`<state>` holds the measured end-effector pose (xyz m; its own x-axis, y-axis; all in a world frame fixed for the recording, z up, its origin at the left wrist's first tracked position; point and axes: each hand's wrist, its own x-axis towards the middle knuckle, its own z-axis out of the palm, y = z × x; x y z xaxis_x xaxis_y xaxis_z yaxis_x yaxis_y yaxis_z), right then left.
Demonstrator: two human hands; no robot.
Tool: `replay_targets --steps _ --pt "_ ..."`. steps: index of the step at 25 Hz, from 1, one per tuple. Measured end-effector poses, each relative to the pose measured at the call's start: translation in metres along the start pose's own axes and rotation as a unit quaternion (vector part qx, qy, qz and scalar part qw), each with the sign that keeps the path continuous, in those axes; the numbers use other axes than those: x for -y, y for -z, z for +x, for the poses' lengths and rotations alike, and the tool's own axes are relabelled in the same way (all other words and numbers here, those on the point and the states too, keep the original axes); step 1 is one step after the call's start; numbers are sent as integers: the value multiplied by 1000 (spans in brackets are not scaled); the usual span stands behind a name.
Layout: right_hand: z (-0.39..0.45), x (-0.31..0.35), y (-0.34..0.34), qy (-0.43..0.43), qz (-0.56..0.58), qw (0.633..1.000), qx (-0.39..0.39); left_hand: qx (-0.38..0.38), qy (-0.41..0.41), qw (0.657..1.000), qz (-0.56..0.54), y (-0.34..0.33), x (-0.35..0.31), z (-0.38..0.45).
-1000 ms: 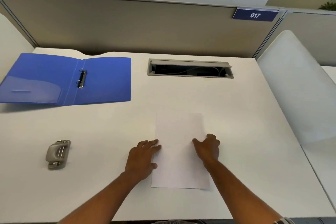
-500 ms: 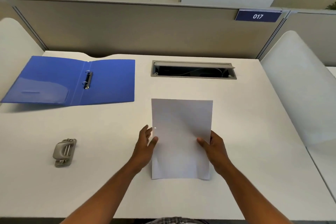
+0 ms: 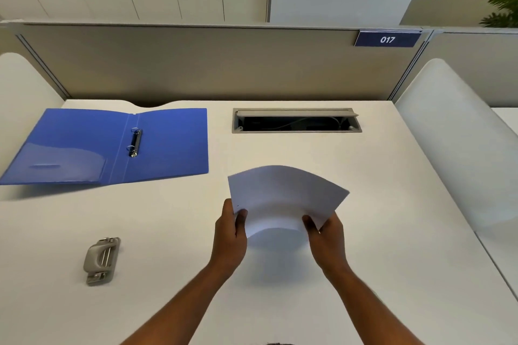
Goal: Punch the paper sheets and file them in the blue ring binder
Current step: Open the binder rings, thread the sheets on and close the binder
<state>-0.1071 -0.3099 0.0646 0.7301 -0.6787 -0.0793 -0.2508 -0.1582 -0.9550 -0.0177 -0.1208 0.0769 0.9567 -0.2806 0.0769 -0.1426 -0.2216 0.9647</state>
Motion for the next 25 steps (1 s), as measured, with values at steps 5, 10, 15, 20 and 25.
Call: replay_targets --steps 5,10,15,20,25 --pt "20 -14 4 -29 -34 999 -15 15 43 996 73 -9 8 16" --pt "64 -11 24 -89 -36 995 13 36 163 978 121 -35 7 71" --pt "99 -33 46 -172 -58 983 -12 58 268 955 109 -76 19 102" --pt "141 -46 69 -210 -102 972 -26 50 312 945 88 -117 31 122" --pt "181 -55 76 -211 -135 968 -21 54 297 946 122 -149 36 144"
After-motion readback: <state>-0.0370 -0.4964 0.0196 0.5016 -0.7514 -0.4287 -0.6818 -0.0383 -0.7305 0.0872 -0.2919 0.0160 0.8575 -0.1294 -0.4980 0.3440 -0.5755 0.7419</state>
